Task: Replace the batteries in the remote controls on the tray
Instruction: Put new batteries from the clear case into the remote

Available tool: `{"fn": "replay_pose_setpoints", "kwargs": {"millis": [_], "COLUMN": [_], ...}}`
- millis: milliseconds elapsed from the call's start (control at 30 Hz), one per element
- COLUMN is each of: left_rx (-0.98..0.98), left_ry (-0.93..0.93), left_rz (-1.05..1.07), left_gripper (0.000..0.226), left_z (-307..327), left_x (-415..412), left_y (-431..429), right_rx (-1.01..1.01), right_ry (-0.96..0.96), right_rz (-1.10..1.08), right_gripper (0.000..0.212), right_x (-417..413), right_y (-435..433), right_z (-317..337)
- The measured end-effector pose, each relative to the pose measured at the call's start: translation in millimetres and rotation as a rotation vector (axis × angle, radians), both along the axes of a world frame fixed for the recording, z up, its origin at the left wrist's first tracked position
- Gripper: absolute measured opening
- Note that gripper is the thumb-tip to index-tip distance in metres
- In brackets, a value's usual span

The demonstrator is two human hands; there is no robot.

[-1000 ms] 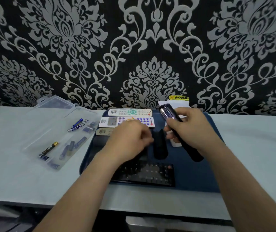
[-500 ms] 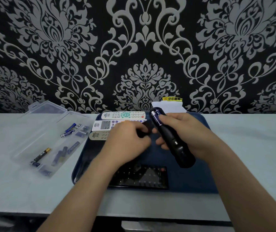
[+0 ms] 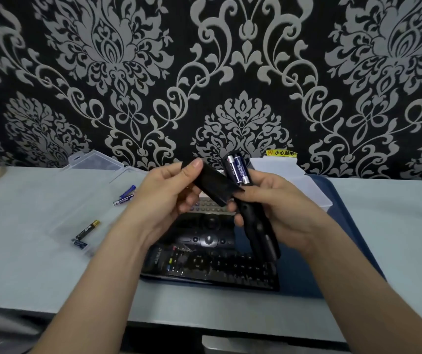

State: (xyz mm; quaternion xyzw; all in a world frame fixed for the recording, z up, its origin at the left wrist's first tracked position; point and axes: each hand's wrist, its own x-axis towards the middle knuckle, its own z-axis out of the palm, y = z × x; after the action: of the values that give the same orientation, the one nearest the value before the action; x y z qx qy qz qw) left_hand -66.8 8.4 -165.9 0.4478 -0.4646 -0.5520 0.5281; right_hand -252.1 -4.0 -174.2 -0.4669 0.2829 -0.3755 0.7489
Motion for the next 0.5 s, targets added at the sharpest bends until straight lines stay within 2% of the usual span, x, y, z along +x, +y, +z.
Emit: {"fn": "replay_pose_setpoints", "kwargs": {"millis": [100,167,267,333,433,500], "left_rx": [-0.025,-0.045,-0.081,-0.109,-0.157,-0.185], "left_ry": [0.019,0.025,0.029,0.01,-0.094,-0.248], "left_rz": [0.04,0.08,0.139,0.137,0.11,0.12], "left_gripper": [0.017,0.011,0.029,0.032,0.025,0.021], "left_z": [-0.4,0.4,0.1,-1.5,-4.7,-7.8], "left_x": [6.0,10.8,14.8,12.4,5.7,3.3], "left_y": [-1.9,-2.8,-3.9,-3.8,-3.5,-5.1], "right_rx": [0.105,0.191,0.216,0.222,0.206,0.166], "right_ry": [-0.01,-0.037,-0.04,-0.021,0.023,0.073], "right_rz": [0.018,0.08,0.129,0.128,0.13,0.094], "right_gripper": [0.019,0.026,0.035,0.04,0.046,0.046], "right_x": [4.7,6.9,8.3,9.5,11.0,11.4], "right_y": [2.0,3.5,3.6,4.9,6.7,6.3], "right_z": [4.3,5.8,3.7,3.6,3.9,3.1]}}
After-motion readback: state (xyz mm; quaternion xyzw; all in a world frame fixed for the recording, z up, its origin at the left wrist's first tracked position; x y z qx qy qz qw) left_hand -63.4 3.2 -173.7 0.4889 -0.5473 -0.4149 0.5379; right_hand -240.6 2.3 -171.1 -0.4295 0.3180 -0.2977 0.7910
